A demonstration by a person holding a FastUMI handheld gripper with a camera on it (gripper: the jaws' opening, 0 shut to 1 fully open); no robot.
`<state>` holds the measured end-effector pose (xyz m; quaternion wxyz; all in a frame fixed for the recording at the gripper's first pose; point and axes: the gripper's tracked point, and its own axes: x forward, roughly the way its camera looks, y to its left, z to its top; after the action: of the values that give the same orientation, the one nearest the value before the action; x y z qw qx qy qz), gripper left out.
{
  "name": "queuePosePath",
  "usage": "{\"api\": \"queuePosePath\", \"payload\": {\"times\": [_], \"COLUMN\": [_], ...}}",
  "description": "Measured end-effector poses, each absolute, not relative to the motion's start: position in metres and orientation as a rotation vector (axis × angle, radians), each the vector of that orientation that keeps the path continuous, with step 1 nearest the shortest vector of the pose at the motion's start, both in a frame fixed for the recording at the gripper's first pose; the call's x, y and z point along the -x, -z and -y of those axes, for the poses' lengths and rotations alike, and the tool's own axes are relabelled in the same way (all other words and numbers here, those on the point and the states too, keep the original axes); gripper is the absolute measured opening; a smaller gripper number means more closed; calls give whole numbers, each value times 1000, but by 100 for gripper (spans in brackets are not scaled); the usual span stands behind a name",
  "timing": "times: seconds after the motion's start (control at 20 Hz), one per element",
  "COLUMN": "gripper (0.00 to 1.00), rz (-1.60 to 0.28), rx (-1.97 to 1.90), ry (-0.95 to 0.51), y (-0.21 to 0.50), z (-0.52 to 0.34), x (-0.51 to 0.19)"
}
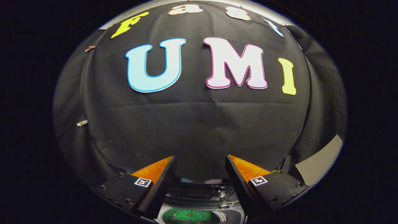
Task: Put the clothes into the washing machine and then close the washing machine lid.
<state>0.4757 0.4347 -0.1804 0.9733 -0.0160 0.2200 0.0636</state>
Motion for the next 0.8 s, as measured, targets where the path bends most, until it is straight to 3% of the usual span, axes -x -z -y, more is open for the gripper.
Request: {"api": "queuePosePath", "payload": {"times": [0.8], "gripper": [100], "rz": [-584], "rx": [-6], "ry": [-220], "y": [198], "z": [-442], "x": [-474]}}
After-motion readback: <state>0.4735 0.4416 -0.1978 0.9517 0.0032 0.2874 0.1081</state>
